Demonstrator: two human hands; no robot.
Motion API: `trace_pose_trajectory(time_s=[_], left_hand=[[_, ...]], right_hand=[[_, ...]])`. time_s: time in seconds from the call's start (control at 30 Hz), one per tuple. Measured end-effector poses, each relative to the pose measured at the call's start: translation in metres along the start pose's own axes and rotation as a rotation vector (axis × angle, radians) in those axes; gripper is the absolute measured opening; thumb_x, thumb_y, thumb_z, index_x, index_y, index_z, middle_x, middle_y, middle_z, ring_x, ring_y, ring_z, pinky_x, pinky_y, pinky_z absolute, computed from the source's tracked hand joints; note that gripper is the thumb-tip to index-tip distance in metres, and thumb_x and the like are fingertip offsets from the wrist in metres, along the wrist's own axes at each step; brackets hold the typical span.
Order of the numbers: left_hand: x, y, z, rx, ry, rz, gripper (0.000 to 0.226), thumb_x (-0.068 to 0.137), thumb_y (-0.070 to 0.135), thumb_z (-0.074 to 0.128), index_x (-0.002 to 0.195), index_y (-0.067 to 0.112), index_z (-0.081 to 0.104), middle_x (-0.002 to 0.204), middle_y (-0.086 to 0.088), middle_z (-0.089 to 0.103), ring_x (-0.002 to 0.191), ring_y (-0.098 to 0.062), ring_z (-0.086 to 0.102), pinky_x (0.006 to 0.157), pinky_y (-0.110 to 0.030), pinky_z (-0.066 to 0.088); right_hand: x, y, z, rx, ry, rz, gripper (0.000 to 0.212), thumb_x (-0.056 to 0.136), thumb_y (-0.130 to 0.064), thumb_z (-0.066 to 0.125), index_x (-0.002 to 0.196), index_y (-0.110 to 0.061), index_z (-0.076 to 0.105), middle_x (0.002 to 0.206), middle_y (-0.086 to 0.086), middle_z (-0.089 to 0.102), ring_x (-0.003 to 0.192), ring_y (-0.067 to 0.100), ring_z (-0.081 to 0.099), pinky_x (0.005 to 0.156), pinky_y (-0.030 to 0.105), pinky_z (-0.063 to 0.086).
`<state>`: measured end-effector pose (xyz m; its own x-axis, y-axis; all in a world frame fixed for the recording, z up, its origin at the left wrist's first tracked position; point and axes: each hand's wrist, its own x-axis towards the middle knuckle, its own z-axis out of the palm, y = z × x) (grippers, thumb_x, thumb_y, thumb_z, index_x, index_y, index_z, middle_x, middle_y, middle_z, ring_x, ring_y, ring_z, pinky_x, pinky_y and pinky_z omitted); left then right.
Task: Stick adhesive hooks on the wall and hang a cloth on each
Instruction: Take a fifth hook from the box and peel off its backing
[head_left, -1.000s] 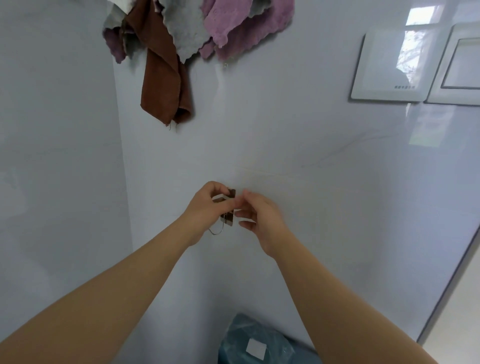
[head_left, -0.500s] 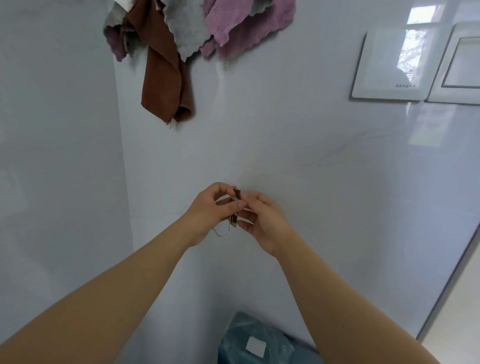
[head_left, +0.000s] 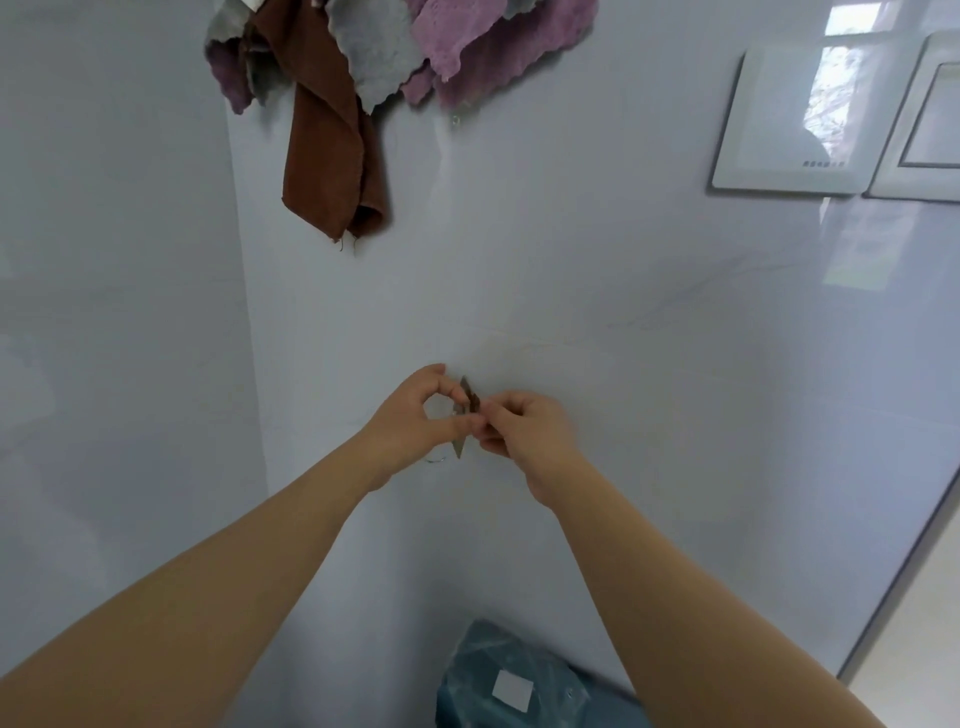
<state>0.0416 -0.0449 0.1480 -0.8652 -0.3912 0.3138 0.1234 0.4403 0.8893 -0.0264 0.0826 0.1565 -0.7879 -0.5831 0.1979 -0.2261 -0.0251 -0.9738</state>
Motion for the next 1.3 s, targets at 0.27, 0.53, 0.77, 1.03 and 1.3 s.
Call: trace_pose_trajectory(time_s=[0.27, 0.53, 0.77, 1.03, 1.3], left_hand=[[0.000, 0.005, 0.012, -0.013, 0.031, -0.054, 0.023, 0.094, 0.026, 0.052, 0.072, 0.019, 0.056, 0.092, 0.003, 0.065, 0.096, -0.018, 0.060, 0.090, -0.036, 0.047], [-0.003, 0.006, 0.009, 0.117, 0.019, -0.085, 0.022, 0.096, 0.026, 0.045, 0.078, 0.017, 0.054, 0.108, -0.011, 0.064, 0.107, -0.030, 0.059, 0.097, -0.047, 0.046], [-0.002, 0.008, 0.012, 0.121, 0.031, -0.086, 0.021, 0.097, 0.017, 0.042, 0.077, 0.015, 0.049, 0.108, -0.011, 0.061, 0.105, -0.032, 0.060, 0.089, -0.042, 0.052], [-0.001, 0.012, 0.015, -0.191, -0.005, -0.211, 0.019, 0.099, 0.014, 0.039, 0.083, 0.009, 0.049, 0.101, -0.013, 0.063, 0.087, -0.017, 0.063, 0.071, -0.032, 0.056], [-0.002, 0.010, 0.015, 0.216, 0.010, -0.072, 0.025, 0.099, 0.017, 0.037, 0.078, 0.009, 0.049, 0.095, -0.017, 0.055, 0.087, -0.028, 0.055, 0.085, -0.049, 0.052]], right_hand=[[0.003, 0.006, 0.010, -0.225, 0.094, -0.075, 0.025, 0.092, -0.017, 0.054, 0.067, -0.021, 0.056, 0.074, -0.001, 0.060, 0.066, 0.012, 0.052, 0.065, 0.024, 0.045], [0.004, 0.007, 0.012, -0.358, 0.091, -0.115, 0.016, 0.093, -0.018, 0.052, 0.085, -0.010, 0.062, 0.066, -0.008, 0.052, 0.062, 0.006, 0.047, 0.058, 0.016, 0.038], [0.005, 0.008, 0.016, -0.373, 0.087, -0.082, 0.018, 0.094, -0.015, 0.048, 0.090, -0.004, 0.060, 0.075, 0.000, 0.053, 0.066, 0.012, 0.046, 0.056, 0.018, 0.037], [0.006, 0.006, 0.017, -0.264, 0.072, -0.016, 0.014, 0.095, -0.015, 0.045, 0.086, -0.007, 0.053, 0.073, -0.003, 0.050, 0.065, 0.009, 0.045, 0.058, 0.019, 0.038], [0.007, 0.001, 0.015, -0.569, 0.009, -0.050, 0.018, 0.094, -0.013, 0.042, 0.088, -0.005, 0.056, 0.089, 0.014, 0.059, 0.084, 0.029, 0.059, 0.080, 0.037, 0.050]])
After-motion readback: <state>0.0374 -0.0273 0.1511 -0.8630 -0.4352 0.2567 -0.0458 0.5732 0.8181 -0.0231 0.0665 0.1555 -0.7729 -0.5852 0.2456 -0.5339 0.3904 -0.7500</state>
